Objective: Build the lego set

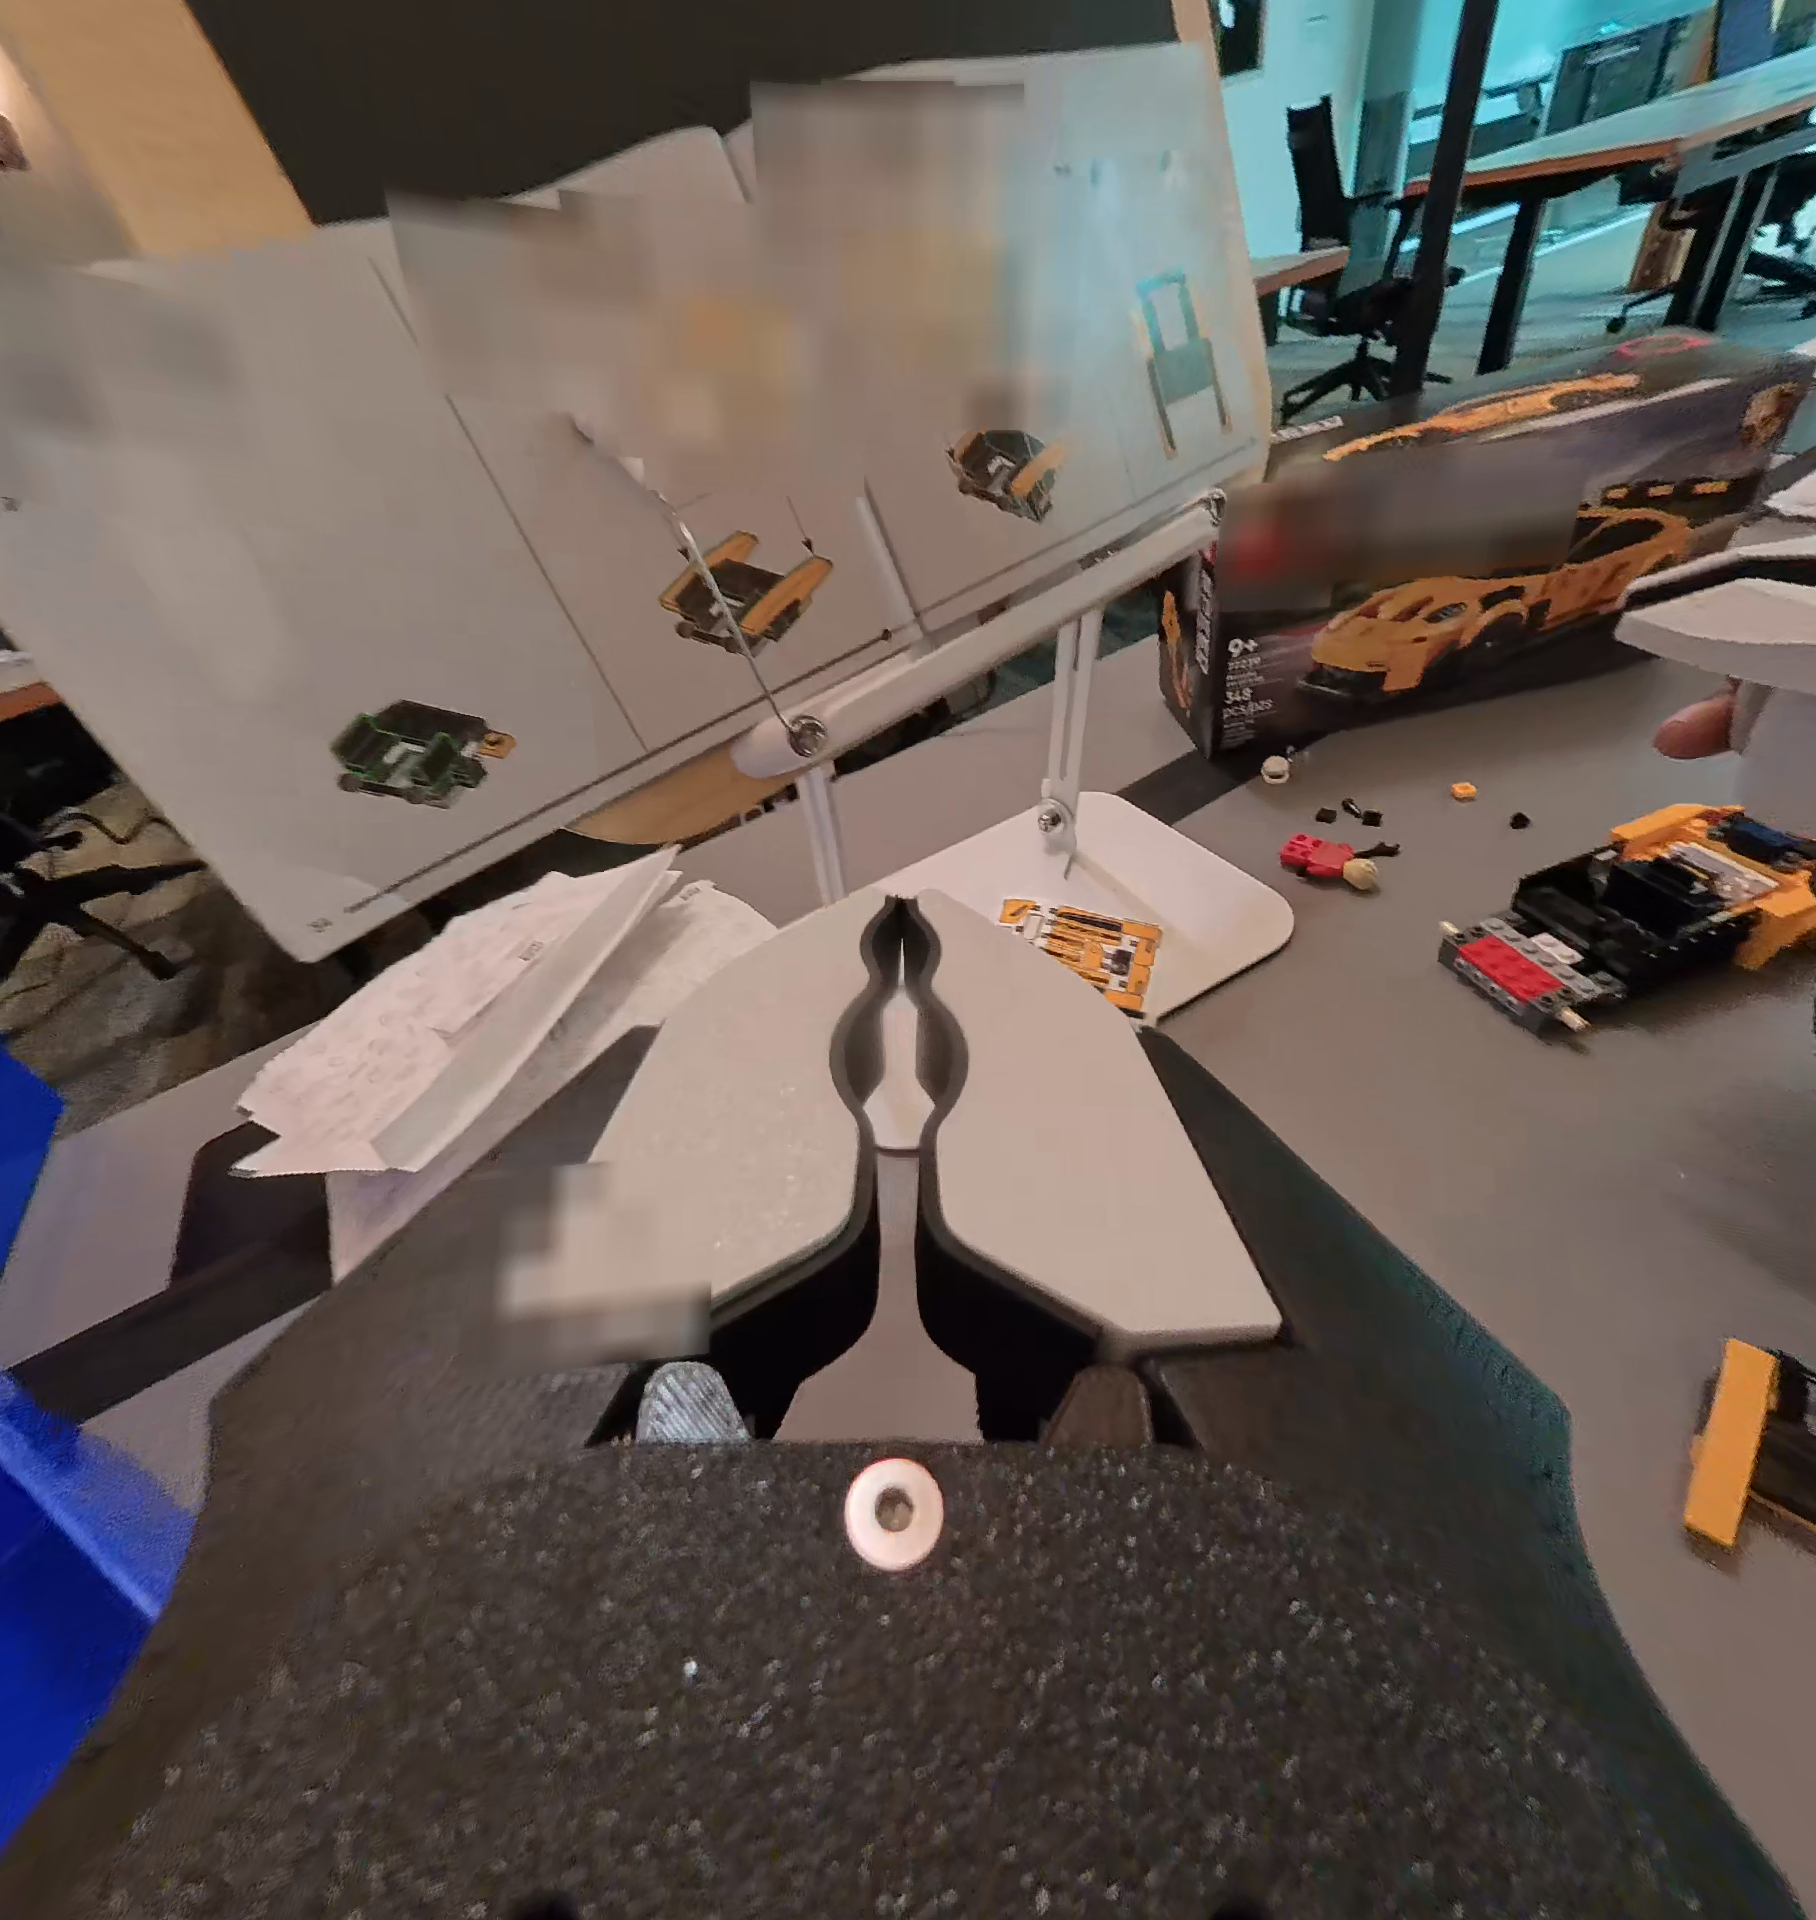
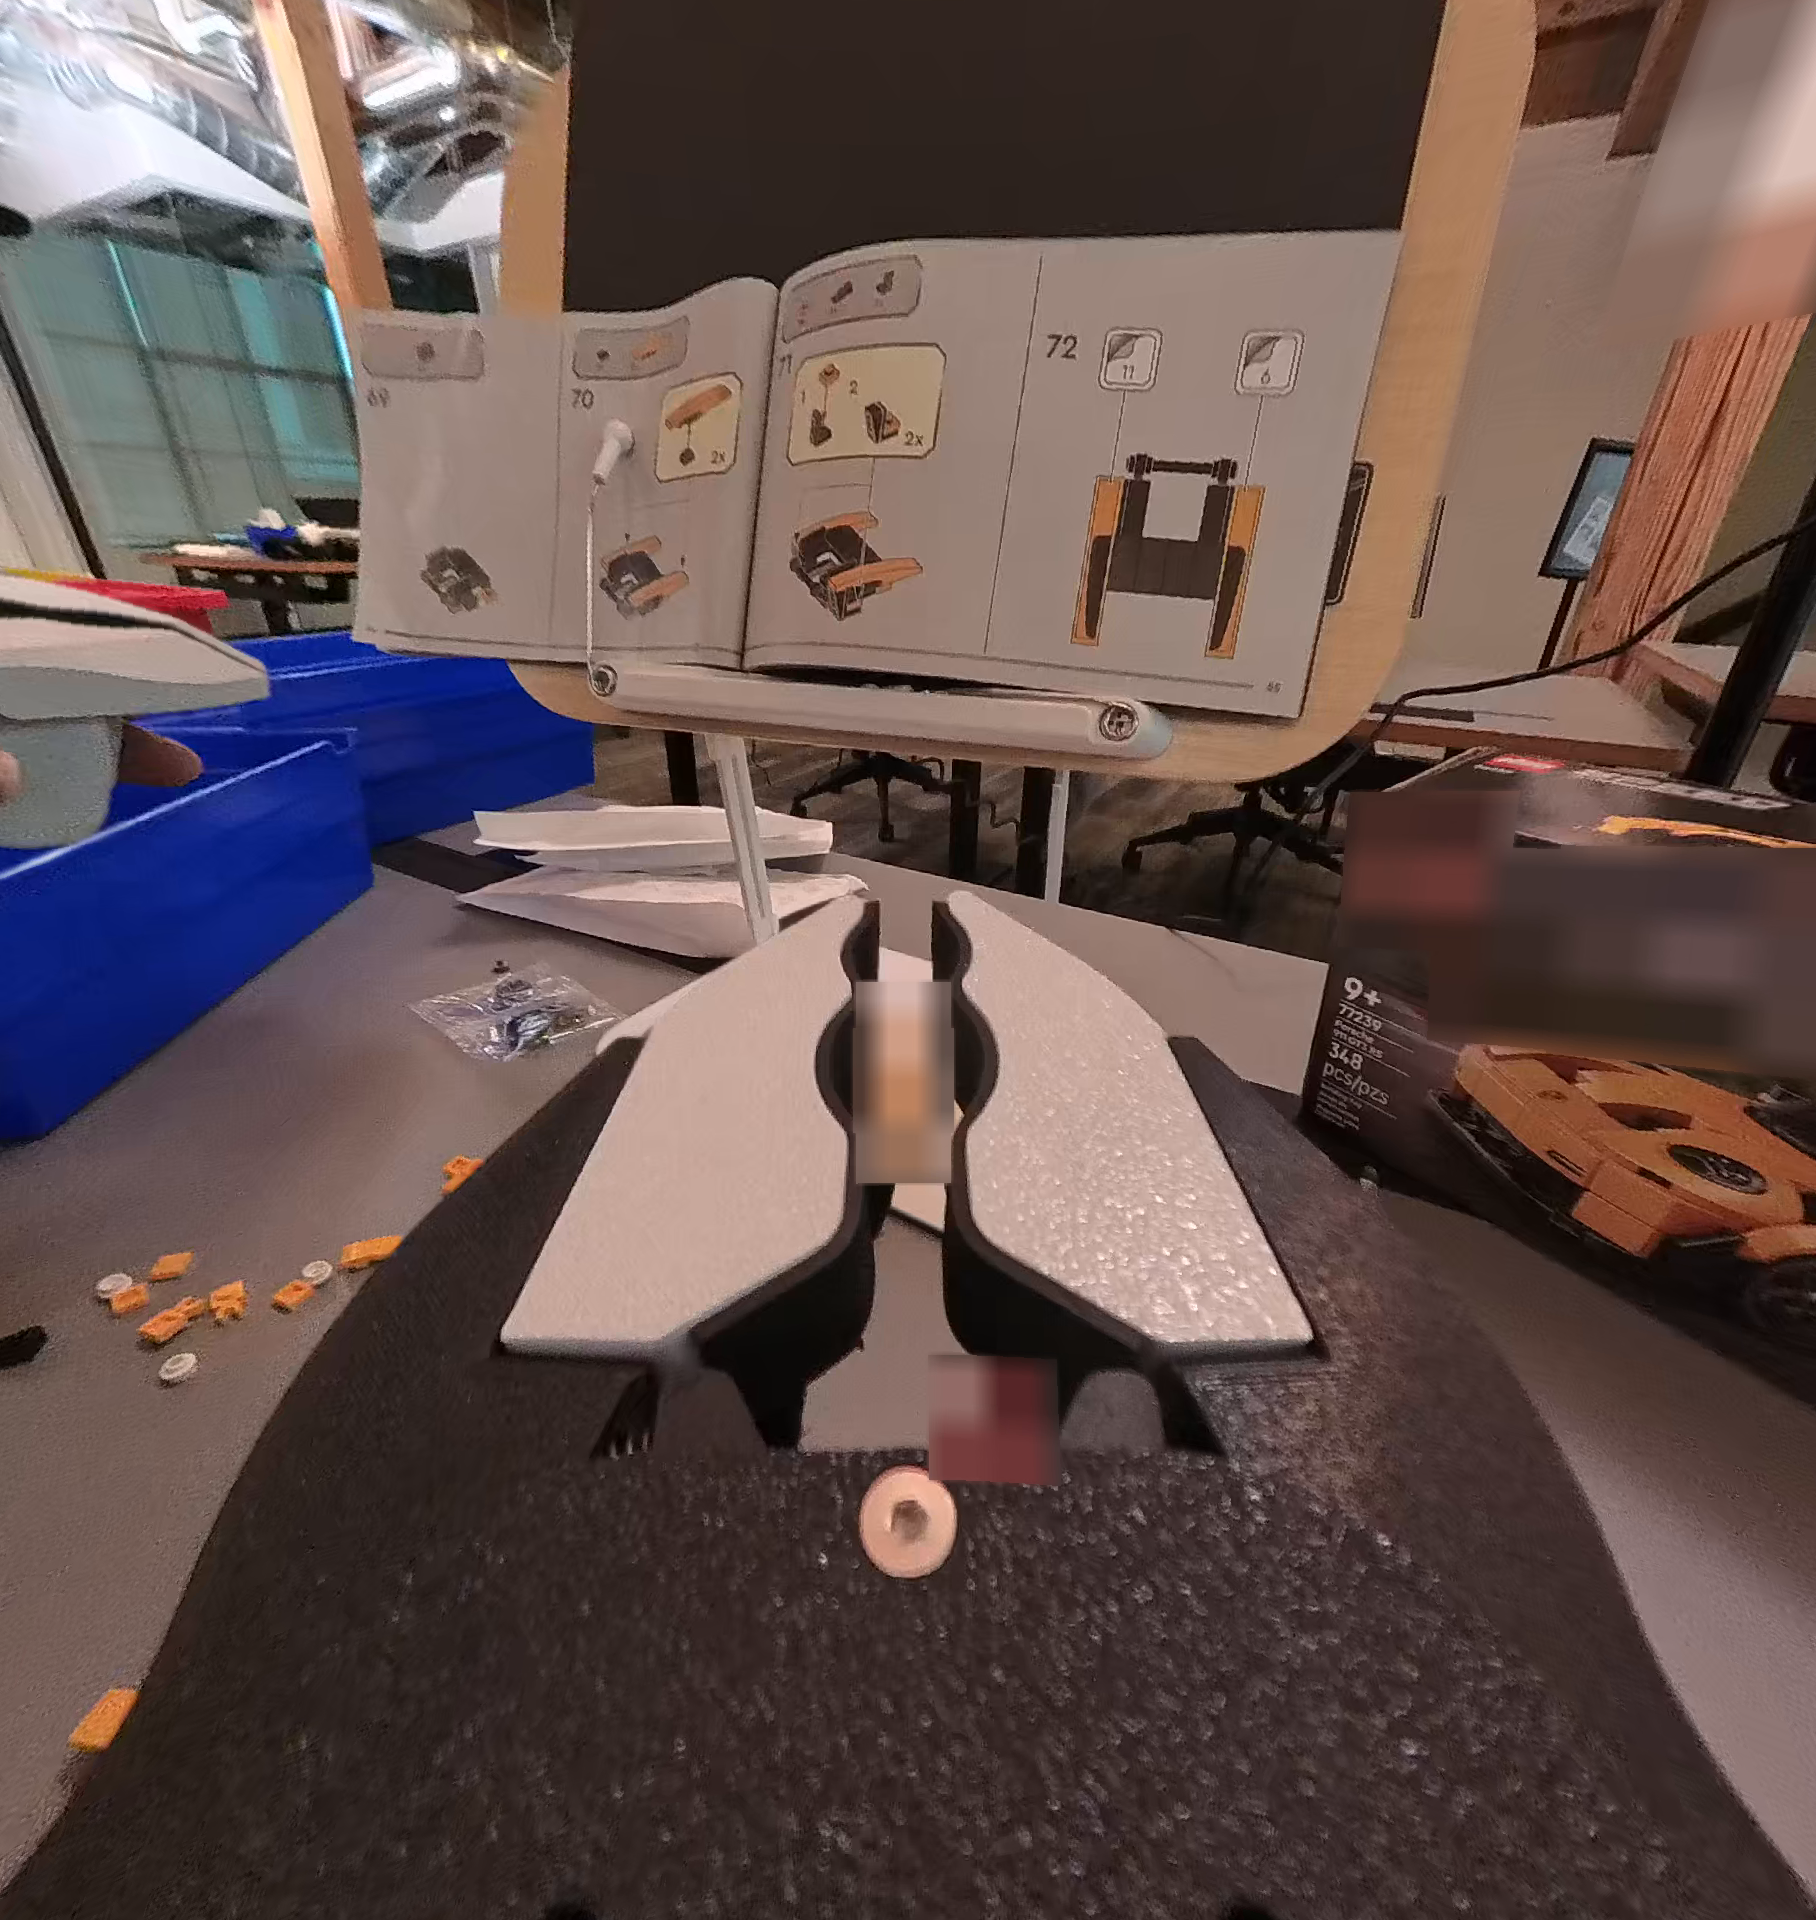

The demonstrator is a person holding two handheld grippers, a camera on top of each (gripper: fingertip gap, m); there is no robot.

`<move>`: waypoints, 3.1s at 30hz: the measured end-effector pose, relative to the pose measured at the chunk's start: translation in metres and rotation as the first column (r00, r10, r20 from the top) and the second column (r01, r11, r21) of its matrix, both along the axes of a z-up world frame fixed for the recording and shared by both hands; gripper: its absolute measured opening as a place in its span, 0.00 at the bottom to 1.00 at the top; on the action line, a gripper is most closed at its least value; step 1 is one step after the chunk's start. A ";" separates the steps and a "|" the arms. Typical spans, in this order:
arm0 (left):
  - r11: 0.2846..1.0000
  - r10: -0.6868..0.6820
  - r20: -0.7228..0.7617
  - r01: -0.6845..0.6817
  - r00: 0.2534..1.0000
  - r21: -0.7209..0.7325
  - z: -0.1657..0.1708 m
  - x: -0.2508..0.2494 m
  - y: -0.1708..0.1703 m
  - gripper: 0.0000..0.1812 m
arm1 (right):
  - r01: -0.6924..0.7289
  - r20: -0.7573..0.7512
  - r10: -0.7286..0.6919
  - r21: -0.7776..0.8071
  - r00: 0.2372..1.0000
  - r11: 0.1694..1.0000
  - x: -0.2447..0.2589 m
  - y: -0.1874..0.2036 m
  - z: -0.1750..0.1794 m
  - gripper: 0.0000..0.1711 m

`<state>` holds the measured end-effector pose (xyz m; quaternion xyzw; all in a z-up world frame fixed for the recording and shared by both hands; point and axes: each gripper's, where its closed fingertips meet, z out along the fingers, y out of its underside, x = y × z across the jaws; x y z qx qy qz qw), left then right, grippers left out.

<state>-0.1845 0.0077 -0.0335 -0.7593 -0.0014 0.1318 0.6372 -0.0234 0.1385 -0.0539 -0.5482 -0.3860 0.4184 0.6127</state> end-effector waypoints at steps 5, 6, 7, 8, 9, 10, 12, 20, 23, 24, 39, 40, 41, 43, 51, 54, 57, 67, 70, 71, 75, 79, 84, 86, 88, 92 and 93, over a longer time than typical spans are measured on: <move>0.996 -0.065 0.013 0.066 0.998 -0.062 -0.009 0.012 0.001 0.00 | -0.006 0.022 0.006 0.018 1.000 1.000 -0.002 -0.003 -0.005 0.04; 0.994 -0.077 0.017 0.078 0.997 -0.072 -0.008 0.014 0.000 0.00 | -0.005 0.029 0.004 0.027 1.000 1.000 -0.003 -0.004 -0.007 0.04; 0.994 -0.084 0.021 0.085 0.996 -0.071 -0.007 0.015 -0.001 0.00 | -0.005 0.035 0.004 0.035 0.999 0.999 -0.004 -0.004 -0.008 0.04; 0.993 -0.092 0.029 0.094 0.995 -0.066 -0.006 0.016 -0.003 0.00 | -0.006 0.043 0.005 0.039 0.999 0.999 -0.005 -0.005 -0.009 0.04; 0.992 -0.102 0.043 0.104 0.994 -0.065 -0.006 0.018 -0.004 0.00 | -0.007 0.050 0.006 0.039 0.999 0.999 -0.006 -0.005 -0.012 0.04; 0.991 -0.111 0.055 0.115 0.992 -0.072 -0.009 0.020 -0.005 0.00 | -0.011 0.057 0.009 0.035 0.998 0.999 -0.007 -0.006 -0.014 0.04; 0.986 -0.120 0.059 0.126 0.991 -0.110 -0.021 0.022 -0.010 0.00 | -0.020 0.071 0.017 0.033 0.997 0.999 -0.010 -0.008 -0.018 0.03; 0.992 -0.068 0.092 0.078 0.993 -0.103 -0.070 0.010 -0.029 0.00 | -0.659 0.159 0.666 -0.099 0.729 0.746 -0.009 -0.126 -0.024 0.00; 0.993 -0.054 0.088 0.063 0.995 -0.099 -0.071 0.003 -0.031 0.00 | -0.900 0.273 0.929 -0.287 0.250 0.327 0.058 -0.212 -0.045 0.00; 0.994 -0.053 0.098 0.061 0.994 -0.088 -0.069 0.001 -0.031 0.00 | -0.910 0.304 0.938 -0.317 0.169 0.266 0.078 -0.226 -0.055 0.00; 0.997 0.013 0.058 -0.009 0.998 -0.071 -0.071 0.005 -0.034 0.00 | -0.756 0.462 0.756 -0.240 0.463 0.610 0.140 -0.225 -0.101 0.00; 0.997 0.014 0.054 -0.010 0.998 -0.076 -0.072 0.006 -0.034 0.00 | -0.748 0.468 0.755 -0.255 0.459 0.612 0.145 -0.224 -0.103 0.00; 0.997 0.013 0.055 -0.009 0.998 -0.078 -0.072 0.008 -0.035 0.00 | -0.747 0.466 0.749 -0.240 0.471 0.619 0.148 -0.223 -0.102 0.00; 0.996 0.009 0.064 -0.003 0.998 -0.086 -0.074 0.010 -0.035 0.00 | -0.744 0.484 0.752 -0.265 0.447 0.613 0.157 -0.224 -0.105 0.00; 0.996 0.008 0.086 0.000 0.996 -0.084 -0.076 0.012 -0.035 0.00 | -0.608 0.177 0.628 -0.156 0.758 0.778 0.120 -0.166 -0.039 0.00; 0.996 0.023 0.100 -0.013 0.995 -0.093 -0.083 0.008 -0.035 0.00 | -0.445 0.023 0.450 -0.102 0.893 0.889 0.082 -0.119 -0.001 0.00; 0.991 0.035 0.126 -0.018 0.991 -0.135 -0.094 0.006 -0.035 0.00 | -0.300 -0.085 0.292 -0.114 0.953 0.947 0.040 -0.078 0.019 0.00; 0.806 -0.135 0.175 0.211 0.975 -0.553 -0.144 0.019 -0.064 0.00 | -0.124 -0.017 0.123 -0.023 0.992 0.992 -0.006 -0.014 -0.011 0.00; 0.746 -0.150 0.228 0.262 0.962 -0.613 -0.156 0.026 -0.067 0.08 | -0.145 -0.035 0.143 -0.078 0.989 0.986 -0.002 -0.012 -0.010 0.00; 0.726 -0.145 0.228 0.260 0.963 -0.636 -0.162 0.026 -0.068 0.09 | -0.149 -0.031 0.147 -0.085 0.989 0.985 -0.001 -0.013 -0.011 0.00; 0.685 -0.128 0.234 0.257 0.964 -0.682 -0.174 0.027 -0.071 0.07 | -0.186 -0.017 0.185 -0.085 0.983 0.979 -0.005 -0.023 -0.013 0.00; 0.667 -0.126 0.242 0.263 0.962 -0.697 -0.175 0.029 -0.071 0.06 | -0.204 0.001 0.205 -0.073 0.979 0.976 -0.007 -0.029 -0.015 0.00; 0.642 -0.117 0.266 0.277 0.957 -0.715 -0.180 0.033 -0.070 0.04 | -0.214 0.008 0.215 -0.080 0.977 0.974 -0.008 -0.031 -0.017 0.00; 0.637 -0.111 0.267 0.275 0.957 -0.720 -0.180 0.034 -0.070 0.04 | -0.215 0.009 0.216 -0.082 0.976 0.973 -0.008 -0.031 -0.017 0.00; 0.628 -0.101 0.275 0.276 0.956 -0.728 -0.180 0.034 -0.070 0.04 | -0.214 0.009 0.216 -0.082 0.976 0.973 -0.008 -0.031 -0.017 0.00; 0.624 -0.095 0.277 0.274 0.956 -0.732 -0.180 0.033 -0.069 0.04 | -0.214 0.007 0.215 -0.086 0.977 0.973 -0.007 -0.030 -0.017 0.00; 0.628 -0.094 0.276 0.272 0.957 -0.730 -0.180 0.033 -0.069 0.04 | -0.214 0.006 0.215 -0.086 0.977 0.973 -0.007 -0.030 -0.016 0.00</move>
